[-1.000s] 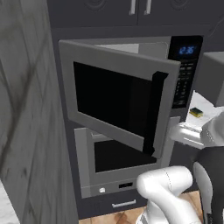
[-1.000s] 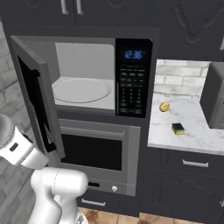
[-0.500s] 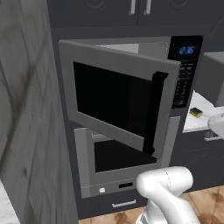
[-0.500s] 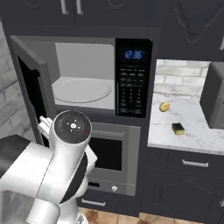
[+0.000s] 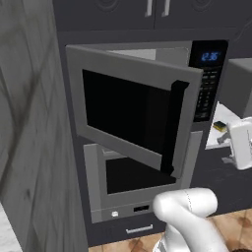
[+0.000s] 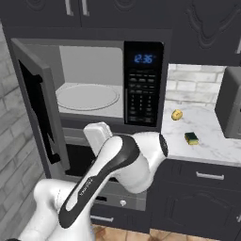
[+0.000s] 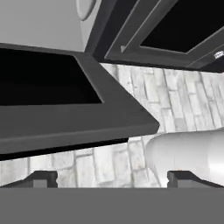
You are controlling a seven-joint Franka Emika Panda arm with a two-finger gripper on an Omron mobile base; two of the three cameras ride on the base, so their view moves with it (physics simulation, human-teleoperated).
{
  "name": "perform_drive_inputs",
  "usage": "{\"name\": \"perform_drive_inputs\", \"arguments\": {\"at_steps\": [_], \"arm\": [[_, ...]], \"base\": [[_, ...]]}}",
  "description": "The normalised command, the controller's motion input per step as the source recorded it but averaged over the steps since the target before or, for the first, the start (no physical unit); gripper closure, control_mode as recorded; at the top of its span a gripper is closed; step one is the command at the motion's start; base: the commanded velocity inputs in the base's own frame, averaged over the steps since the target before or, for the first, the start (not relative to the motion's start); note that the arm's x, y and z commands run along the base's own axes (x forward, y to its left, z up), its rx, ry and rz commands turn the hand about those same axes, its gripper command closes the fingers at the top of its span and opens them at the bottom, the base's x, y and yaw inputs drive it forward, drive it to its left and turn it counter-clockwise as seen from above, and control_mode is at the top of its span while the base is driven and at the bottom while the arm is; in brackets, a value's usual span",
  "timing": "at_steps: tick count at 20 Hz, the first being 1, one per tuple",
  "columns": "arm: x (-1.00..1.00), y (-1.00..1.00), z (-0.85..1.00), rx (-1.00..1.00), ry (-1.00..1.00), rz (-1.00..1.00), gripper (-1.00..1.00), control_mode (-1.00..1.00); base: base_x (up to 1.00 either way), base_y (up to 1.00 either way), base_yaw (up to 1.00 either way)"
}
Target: Place the sponge inside the microwave to prepare for sanitizing.
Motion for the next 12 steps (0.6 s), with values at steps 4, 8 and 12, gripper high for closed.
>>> {"name": "perform_drive_inputs", "arguments": {"at_steps": [4, 8, 12], "arm": [[0.95, 0.0, -0.24, 0.33, 0.0, 0.31, -1.0, -1.0], [0.88, 0.11, -0.1, 0.2, -0.01, 0.29, -1.0, -1.0], [0.4, 0.74, 0.0, 0.0, 0.0, 0.24, -1.0, -1.0]], "base": [[0.0, 0.0, 0.0], [0.0, 0.0, 0.0], [0.0, 0.0, 0.0]]}}
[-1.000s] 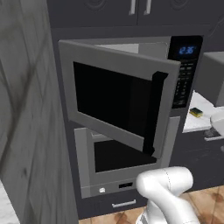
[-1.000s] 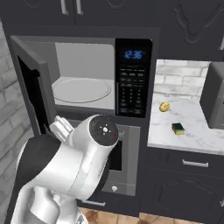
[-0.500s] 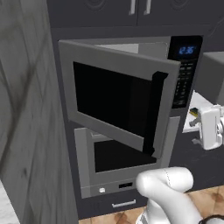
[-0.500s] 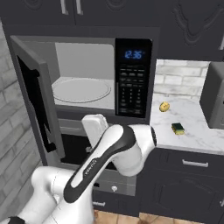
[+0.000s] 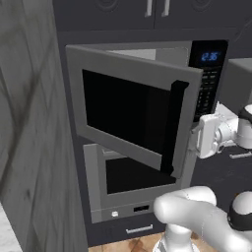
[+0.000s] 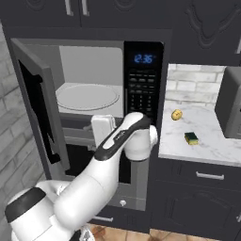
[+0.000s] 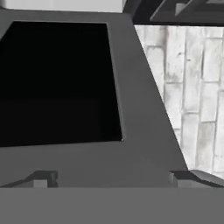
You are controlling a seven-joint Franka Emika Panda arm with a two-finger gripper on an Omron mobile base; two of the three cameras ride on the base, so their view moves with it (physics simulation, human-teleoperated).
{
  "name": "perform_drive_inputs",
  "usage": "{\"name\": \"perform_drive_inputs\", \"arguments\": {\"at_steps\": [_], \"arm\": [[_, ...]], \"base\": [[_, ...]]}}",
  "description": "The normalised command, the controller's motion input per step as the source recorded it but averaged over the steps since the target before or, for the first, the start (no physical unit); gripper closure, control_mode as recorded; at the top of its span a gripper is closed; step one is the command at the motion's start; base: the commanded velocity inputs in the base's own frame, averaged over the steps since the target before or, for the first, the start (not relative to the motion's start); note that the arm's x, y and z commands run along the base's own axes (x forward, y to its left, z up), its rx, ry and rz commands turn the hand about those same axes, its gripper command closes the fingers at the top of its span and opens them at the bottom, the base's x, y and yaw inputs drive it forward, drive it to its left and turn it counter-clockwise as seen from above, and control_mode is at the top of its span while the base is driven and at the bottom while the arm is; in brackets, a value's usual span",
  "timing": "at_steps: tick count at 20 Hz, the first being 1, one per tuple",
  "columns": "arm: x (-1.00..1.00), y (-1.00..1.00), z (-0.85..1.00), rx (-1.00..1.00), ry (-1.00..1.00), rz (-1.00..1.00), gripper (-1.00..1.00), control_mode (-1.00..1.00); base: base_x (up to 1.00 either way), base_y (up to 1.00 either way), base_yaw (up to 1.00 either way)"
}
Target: Place the sponge inside the microwave to prepare for sanitizing.
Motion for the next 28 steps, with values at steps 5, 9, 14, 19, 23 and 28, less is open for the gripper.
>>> {"name": "perform_drive_inputs", "arguments": {"at_steps": [5, 9, 14, 19, 23, 28], "arm": [[0.02, 0.79, -0.03, 0.0, 0.04, 0.16, -1.0, -1.0], [-0.41, 0.87, 0.0, 0.05, 0.03, 0.08, -1.0, -1.0], [-0.7, 0.93, 0.04, 0.07, 0.02, 0.04, -1.0, -1.0], [-0.61, 0.99, 0.0, 0.0, 0.1, 0.06, -1.0, -1.0], [-0.62, 1.0, -0.02, 0.0, 0.11, 0.11, -1.0, -1.0], [-0.58, 0.96, -0.08, 0.0, 0.03, 0.0, -1.0, -1.0]], "base": [[0.0, 0.0, 0.0], [0.0, 0.0, 0.0], [0.0, 0.0, 0.0], [0.0, 0.0, 0.0], [0.0, 0.0, 0.0], [0.0, 0.0, 0.0]]}}
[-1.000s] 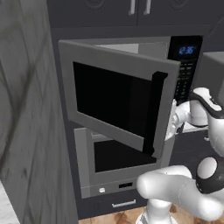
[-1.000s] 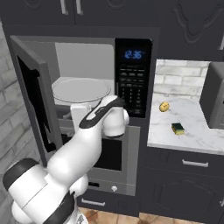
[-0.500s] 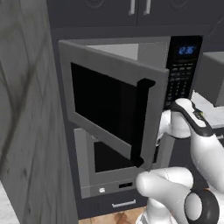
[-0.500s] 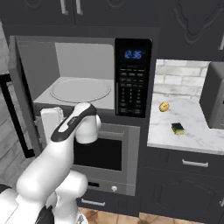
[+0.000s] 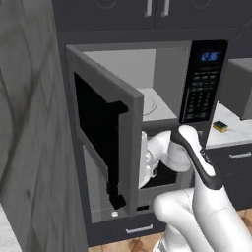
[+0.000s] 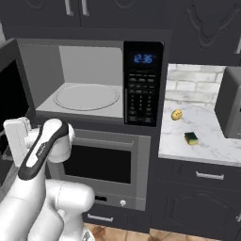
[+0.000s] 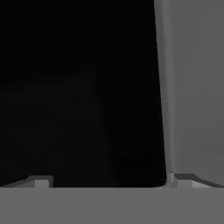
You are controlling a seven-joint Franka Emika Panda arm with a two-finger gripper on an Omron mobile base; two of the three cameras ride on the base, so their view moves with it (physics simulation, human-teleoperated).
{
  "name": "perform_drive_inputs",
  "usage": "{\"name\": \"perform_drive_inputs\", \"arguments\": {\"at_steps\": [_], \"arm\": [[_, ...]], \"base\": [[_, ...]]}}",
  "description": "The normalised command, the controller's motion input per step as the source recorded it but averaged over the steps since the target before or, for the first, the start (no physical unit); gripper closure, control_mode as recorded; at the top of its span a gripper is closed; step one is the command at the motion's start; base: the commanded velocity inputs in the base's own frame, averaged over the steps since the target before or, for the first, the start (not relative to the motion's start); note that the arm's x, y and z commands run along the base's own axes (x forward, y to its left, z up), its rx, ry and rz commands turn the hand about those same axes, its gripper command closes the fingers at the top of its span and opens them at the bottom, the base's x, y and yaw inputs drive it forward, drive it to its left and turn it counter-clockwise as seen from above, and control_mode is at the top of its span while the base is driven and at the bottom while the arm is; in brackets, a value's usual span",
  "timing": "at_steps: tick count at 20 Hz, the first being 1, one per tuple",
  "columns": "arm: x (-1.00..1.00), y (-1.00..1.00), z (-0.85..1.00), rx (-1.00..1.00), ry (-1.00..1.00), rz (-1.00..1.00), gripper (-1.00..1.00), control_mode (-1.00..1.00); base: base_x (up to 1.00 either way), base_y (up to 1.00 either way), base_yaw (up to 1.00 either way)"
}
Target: Place the sponge inside the microwave to prepare for sanitizing.
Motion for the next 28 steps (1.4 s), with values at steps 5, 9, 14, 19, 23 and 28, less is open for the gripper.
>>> {"name": "perform_drive_inputs", "arguments": {"at_steps": [5, 9, 14, 19, 23, 28], "arm": [[-0.61, 0.87, -0.13, 0.0, 0.02, -0.02, -1.0, -1.0], [-0.55, 0.74, -0.14, 0.0, 0.0, -0.02, -1.0, -1.0], [-0.39, 0.34, -0.02, 0.0, 0.0, -0.01, -1.0, -1.0], [-0.29, 0.03, 0.02, 0.0, -0.01, -0.01, -1.0, -1.0], [-0.07, -0.06, 0.12, -0.08, 0.0, -0.02, -1.0, -1.0], [0.23, -0.54, 0.52, -0.13, -0.01, 0.0, -1.0, -1.0]], "base": [[0.0, 0.0, 0.0], [0.0, 0.0, 0.0], [0.0, 0.0, 0.0], [0.0, 0.0, 0.0], [0.0, 0.0, 0.0], [0.0, 0.0, 0.0]]}}
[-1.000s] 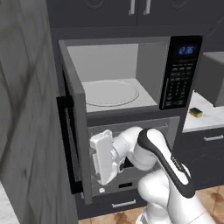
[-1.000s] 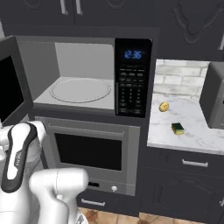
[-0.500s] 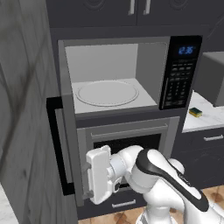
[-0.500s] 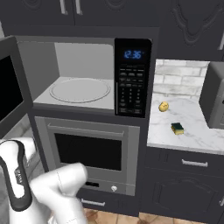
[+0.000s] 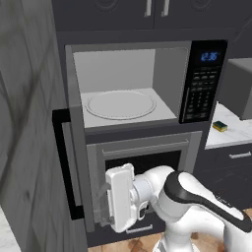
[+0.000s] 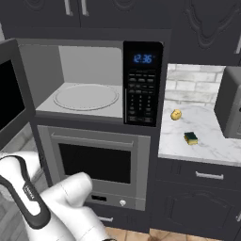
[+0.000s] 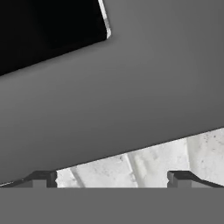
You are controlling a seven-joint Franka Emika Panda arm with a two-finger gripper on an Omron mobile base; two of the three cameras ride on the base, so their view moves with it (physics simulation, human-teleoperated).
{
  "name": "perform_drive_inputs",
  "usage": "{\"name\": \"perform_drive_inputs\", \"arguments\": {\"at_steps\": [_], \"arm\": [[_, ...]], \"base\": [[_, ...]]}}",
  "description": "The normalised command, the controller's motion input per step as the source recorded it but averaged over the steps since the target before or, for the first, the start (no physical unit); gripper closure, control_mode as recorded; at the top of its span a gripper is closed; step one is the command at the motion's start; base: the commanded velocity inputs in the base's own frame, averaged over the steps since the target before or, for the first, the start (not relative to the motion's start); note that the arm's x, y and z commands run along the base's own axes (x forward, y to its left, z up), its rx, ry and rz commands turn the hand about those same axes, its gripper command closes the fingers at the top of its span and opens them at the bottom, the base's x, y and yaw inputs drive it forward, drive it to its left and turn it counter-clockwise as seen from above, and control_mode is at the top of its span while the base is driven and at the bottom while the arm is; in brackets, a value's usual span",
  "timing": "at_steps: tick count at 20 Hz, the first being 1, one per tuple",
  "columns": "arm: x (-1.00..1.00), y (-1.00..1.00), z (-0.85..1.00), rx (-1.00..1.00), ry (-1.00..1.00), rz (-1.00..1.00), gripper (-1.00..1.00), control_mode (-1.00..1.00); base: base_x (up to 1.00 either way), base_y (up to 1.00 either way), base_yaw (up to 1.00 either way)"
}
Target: Place the sponge inside the microwave to prepare for sanitizing.
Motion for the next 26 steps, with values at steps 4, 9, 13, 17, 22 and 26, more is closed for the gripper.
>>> {"name": "perform_drive_inputs", "arguments": {"at_steps": [4, 9, 13, 17, 22, 26], "arm": [[0.62, -0.62, 0.71, -0.16, -0.02, -0.05, -1.0, -1.0], [0.91, -0.49, 0.33, -0.22, 0.0, -0.19, -1.0, -1.0], [1.0, -0.56, 0.0, -0.41, 0.0, -0.18, -1.0, -1.0], [1.0, -0.65, -0.02, -0.5, -0.01, -0.16, -1.0, -1.0], [0.62, -0.69, -0.48, -0.47, -0.27, -0.06, -1.0, -1.0], [-0.33, -0.47, -0.1, -0.43, -0.44, 0.11, -1.0, -1.0]], "base": [[0.0, 0.0, 0.0], [0.0, 0.0, 0.0], [0.0, 0.0, 0.0], [0.0, 0.0, 0.0], [0.0, 0.0, 0.0], [0.0, 0.0, 0.0]]}}
